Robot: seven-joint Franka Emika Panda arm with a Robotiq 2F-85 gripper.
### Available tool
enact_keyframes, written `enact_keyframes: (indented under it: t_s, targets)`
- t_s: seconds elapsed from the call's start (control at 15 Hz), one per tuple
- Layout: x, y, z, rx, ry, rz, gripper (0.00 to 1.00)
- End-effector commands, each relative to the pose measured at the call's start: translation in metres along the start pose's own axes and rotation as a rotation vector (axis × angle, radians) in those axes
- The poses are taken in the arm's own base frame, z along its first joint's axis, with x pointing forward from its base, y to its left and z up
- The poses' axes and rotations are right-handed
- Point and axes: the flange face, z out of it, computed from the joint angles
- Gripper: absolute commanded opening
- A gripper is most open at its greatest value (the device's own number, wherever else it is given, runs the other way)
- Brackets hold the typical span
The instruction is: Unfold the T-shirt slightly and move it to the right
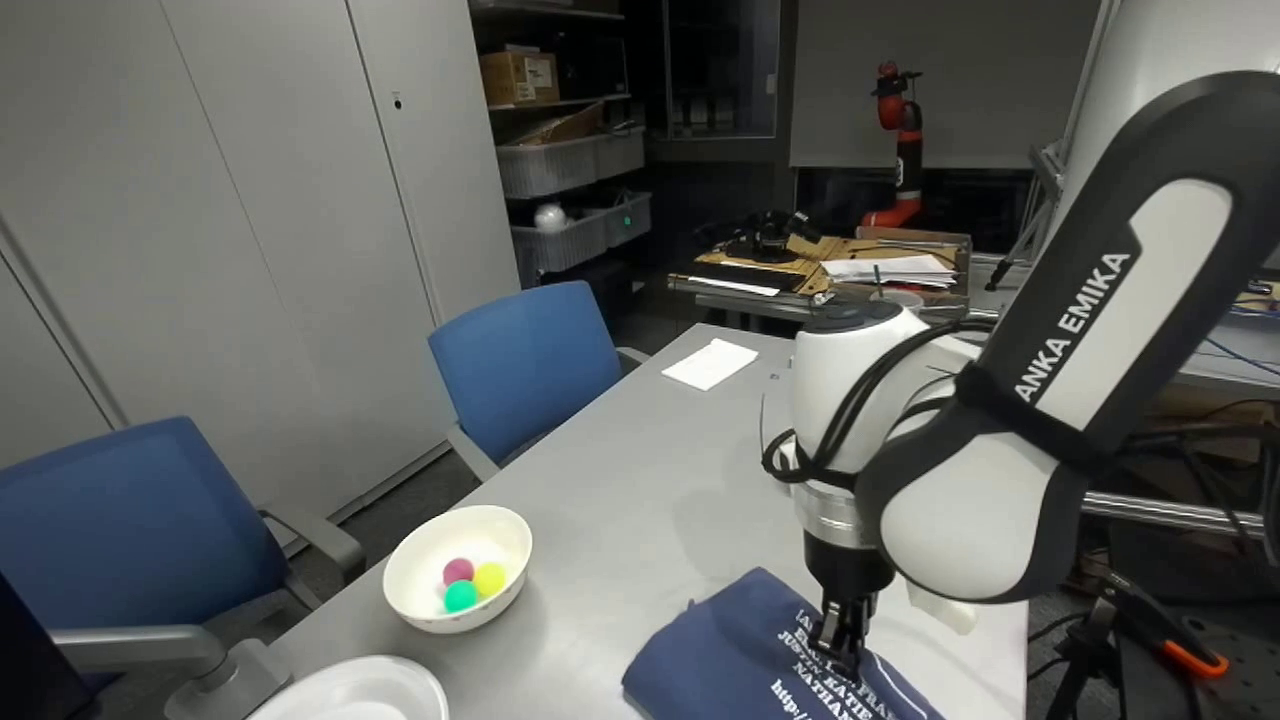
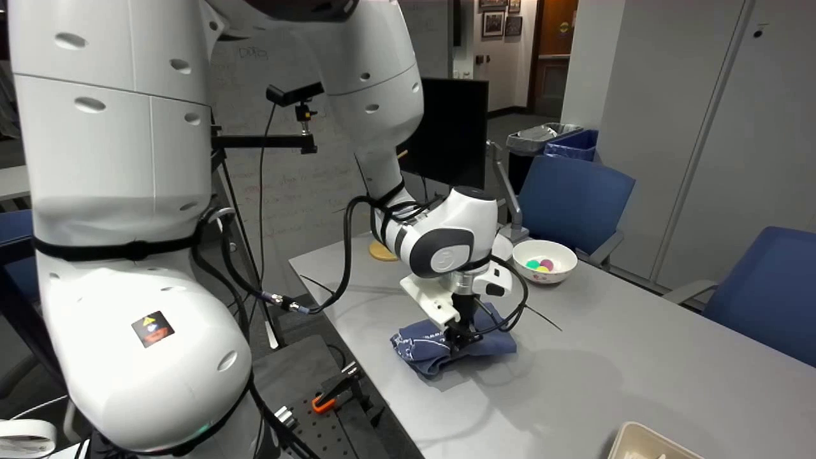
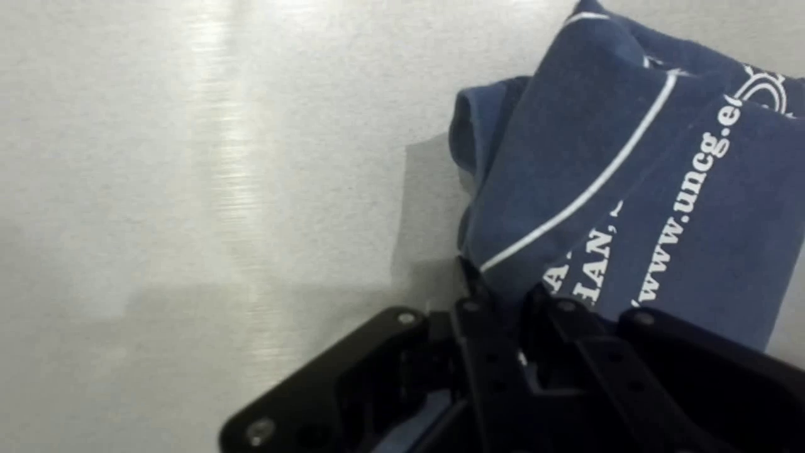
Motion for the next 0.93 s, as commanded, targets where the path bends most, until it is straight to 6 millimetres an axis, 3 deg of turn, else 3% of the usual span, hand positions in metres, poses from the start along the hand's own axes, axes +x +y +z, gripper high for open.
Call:
enact_keyframes:
  t_s: [0.0,0.53,0.8,0.87]
  targets:
    - [0.002,0.005,-0.019,0.006,-0.042,0.011,0.42]
    - [-0.012,0.035,-0.003,0.132,-0.117,0.123,0.99]
    - [-0.026,0.046,0.011,0.166,-0.137,0.189,1.0]
    - [-0.029,0.047,0.013,0.179,-0.14,0.206,0.95]
